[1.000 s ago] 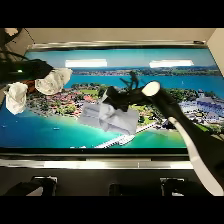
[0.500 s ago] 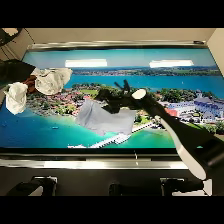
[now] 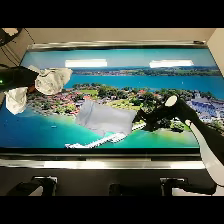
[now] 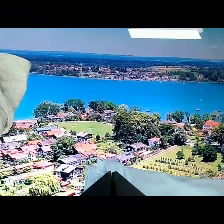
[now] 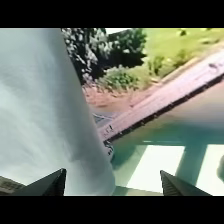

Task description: Fold the shirts.

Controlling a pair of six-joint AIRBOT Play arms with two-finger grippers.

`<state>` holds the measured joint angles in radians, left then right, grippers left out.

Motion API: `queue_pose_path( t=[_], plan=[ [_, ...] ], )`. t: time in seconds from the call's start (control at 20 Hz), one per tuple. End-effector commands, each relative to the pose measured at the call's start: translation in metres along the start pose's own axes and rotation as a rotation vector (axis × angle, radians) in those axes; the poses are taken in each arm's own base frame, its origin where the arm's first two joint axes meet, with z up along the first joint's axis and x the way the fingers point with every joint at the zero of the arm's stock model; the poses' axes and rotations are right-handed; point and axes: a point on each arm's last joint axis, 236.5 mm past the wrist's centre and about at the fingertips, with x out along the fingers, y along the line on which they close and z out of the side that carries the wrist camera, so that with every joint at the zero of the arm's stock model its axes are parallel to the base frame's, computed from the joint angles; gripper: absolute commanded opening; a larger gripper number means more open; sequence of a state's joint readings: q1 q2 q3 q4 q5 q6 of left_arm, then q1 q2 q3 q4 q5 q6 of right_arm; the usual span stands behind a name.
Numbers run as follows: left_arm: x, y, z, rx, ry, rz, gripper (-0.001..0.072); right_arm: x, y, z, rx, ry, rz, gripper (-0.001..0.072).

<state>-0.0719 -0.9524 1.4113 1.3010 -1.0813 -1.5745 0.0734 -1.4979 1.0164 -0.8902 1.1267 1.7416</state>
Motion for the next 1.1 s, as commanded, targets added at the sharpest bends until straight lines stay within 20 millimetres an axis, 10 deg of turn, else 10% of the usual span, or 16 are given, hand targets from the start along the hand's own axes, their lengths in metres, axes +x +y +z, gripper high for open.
queue_pose_path(
  t=[0.0, 0.2, 0.3, 0.45, 0.7, 0.9, 1.05],
  plan=[
    [0.000, -0.006, -0.001, -0.042, 0.002, -0.027, 0.0030, 0.017, 0.023, 0.029, 0.052, -0.158, 0.175, 0.0673],
    [0.000, -0.010, -0.001, -0.047, 0.003, -0.041, 0.0030, 0.041, 0.029, 0.014, 0.031, -0.099, 0.174, 0.0558],
    [0.000, -0.011, -0.001, -0.046, 0.003, -0.043, 0.0029, 0.043, 0.034, 0.007, -0.040, -0.079, 0.182, 0.0058],
    [0.003, -0.009, -0.004, -0.044, 0.011, -0.035, 0.0029, 0.008, 0.055, 0.030, -0.245, -0.159, 0.234, 0.0054],
    [0.014, -0.012, -0.023, -0.039, 0.061, -0.044, 0.0029, -0.142, 0.053, 0.139, -0.157, -0.493, 0.336, 0.0054],
    [0.015, -0.024, -0.026, -0.021, 0.069, -0.068, 0.0029, -0.274, -0.022, 0.183, 0.030, -0.708, 0.381, 0.0054],
    [0.015, -0.025, -0.026, -0.020, 0.070, -0.069, 0.0029, -0.350, -0.106, 0.168, 0.172, -0.833, 0.323, 0.0055]
  ],
)
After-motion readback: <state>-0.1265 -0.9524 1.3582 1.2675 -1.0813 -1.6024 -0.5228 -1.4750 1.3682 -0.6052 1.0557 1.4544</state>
